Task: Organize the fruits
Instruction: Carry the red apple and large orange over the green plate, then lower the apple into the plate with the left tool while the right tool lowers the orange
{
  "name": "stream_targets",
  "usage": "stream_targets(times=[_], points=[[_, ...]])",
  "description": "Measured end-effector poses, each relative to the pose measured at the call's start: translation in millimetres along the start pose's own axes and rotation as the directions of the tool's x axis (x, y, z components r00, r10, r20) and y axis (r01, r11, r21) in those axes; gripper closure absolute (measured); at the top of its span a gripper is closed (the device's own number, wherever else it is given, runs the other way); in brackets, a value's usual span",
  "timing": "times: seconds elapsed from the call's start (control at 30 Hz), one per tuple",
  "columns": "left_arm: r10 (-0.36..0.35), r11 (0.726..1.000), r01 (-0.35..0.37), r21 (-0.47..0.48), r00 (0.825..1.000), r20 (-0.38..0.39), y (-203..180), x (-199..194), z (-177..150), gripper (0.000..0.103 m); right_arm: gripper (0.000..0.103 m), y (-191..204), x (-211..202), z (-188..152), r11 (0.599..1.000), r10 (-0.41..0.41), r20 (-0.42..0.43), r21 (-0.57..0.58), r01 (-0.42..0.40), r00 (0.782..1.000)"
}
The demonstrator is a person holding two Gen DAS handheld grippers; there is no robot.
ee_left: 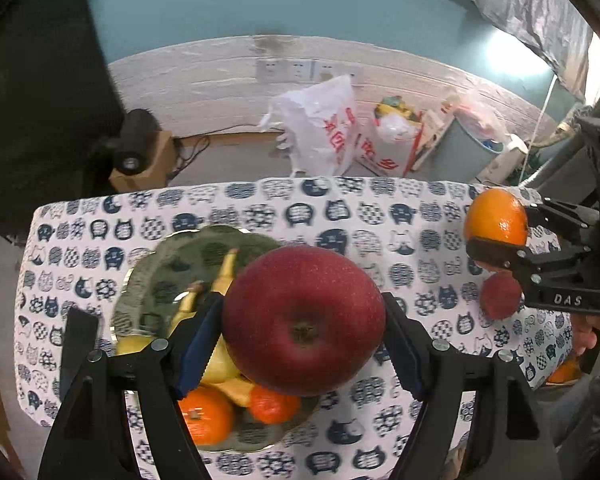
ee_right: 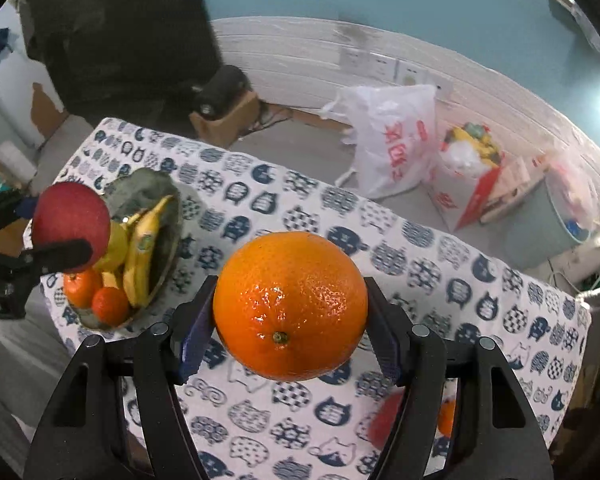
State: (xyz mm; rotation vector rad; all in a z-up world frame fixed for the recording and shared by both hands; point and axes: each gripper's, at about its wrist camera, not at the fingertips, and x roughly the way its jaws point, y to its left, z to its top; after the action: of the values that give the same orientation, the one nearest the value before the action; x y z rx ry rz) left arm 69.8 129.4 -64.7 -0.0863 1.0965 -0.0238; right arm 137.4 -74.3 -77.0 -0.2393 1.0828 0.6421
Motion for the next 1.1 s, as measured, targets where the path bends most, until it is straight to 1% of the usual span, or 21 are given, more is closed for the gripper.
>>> stream_targets(times=[0.27,0.47,0.57,0.7,1.1], points=[[0.047,0.998,-0.046,-0.037,0.999,0.006,52,-3,4,0.025,0.034,40,19,19,0.998,0.036,-0.012,-0.055,-0.036,0.999],[0.046,0.992,-0.047,-0.114,0.999,-0.01,91,10,1,0.025,0.034,70,38,34,0.994,0.054,-0.028,-0.09,-0.056,0.998],[0.048,0.99,-0.05,-0.135,0.999,-0.018,103,18,-3,0.025,0.034,84,49,39,0.992,0.066,-0.04,-0.107,-0.07,0.997],[0.034,0.985,-0.042,-0.169,0.998,-0.049,118,32,-7,0.025,0.034,98,64,43,0.99,0.077,-0.062,-0.117,-0.084,0.995],[0.026,0.976,-0.052,-0.213,0.992,-0.123,139,60,-19,0.025,0.034,127,104,46,0.985,0.104,-0.134,-0.122,-0.121,0.986]])
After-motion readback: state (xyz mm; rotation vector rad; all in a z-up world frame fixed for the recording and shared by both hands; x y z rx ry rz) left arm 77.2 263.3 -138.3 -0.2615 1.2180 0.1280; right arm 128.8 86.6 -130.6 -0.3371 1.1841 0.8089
